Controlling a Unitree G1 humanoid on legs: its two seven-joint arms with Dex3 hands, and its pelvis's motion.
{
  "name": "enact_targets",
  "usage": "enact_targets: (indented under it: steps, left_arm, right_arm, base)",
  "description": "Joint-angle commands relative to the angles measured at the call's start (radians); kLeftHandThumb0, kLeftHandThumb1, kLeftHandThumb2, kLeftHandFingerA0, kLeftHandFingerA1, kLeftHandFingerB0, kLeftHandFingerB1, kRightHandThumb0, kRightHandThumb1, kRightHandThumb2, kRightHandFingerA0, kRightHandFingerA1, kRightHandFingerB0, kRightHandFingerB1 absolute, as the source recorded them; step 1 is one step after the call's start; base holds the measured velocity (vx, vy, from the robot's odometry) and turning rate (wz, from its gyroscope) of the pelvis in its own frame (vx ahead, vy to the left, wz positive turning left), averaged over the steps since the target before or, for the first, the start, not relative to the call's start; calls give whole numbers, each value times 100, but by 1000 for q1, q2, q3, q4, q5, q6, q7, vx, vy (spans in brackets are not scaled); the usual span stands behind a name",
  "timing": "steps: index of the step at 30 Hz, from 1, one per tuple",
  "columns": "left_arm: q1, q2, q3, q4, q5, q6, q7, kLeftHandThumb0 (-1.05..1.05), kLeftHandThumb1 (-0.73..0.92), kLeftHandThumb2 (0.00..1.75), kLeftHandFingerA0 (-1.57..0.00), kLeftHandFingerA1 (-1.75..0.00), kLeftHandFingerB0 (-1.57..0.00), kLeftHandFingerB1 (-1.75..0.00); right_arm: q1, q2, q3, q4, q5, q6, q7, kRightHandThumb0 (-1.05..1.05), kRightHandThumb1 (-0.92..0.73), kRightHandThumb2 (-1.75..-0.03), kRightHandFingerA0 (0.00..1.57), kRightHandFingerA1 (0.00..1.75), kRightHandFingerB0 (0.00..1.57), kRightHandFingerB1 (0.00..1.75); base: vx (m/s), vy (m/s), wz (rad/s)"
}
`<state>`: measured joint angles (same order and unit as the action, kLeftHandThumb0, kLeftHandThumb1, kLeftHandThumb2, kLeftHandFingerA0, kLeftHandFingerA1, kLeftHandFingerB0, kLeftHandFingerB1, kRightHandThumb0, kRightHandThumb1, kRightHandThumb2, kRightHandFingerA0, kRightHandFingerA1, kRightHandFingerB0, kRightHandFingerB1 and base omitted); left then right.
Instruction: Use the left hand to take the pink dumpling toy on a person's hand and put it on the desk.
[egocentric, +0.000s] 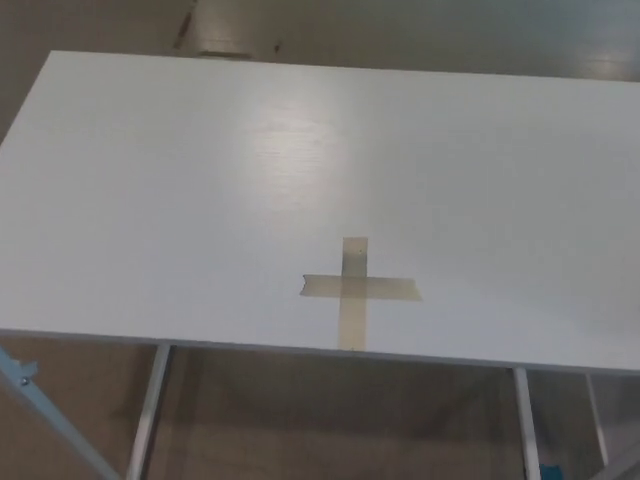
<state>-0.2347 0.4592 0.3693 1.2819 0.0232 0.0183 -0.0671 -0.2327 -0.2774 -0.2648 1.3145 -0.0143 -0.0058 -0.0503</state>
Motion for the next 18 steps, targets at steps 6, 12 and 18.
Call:
enact_targets:
  steps: [6, 12, 18]
  left_arm:
    - [15, 4, 6, 11, -44, -5, -17, -11, 60, 57, -70, -46, -49, -39]
    - [12, 6, 6, 14, -52, 1, -17, -12, 60, 57, -71, -47, -50, -40]
    - [11, 7, -7, 17, -49, -1, -11, -11, 59, 57, -71, -47, -50, -40]
  right_arm:
    - [13, -4, -12, 17, 14, -16, -7, -22, -71, -61, 66, 46, 55, 43]
    - [12, -4, -12, 17, 13, -12, -7, -22, -71, -61, 66, 45, 54, 43]
    - [11, -3, -15, 18, 15, -13, -10, -22, -71, -61, 66, 46, 54, 42]
  base:
    - [0, 0, 0]
    - [0, 0, 0]
    - [0, 0, 0]
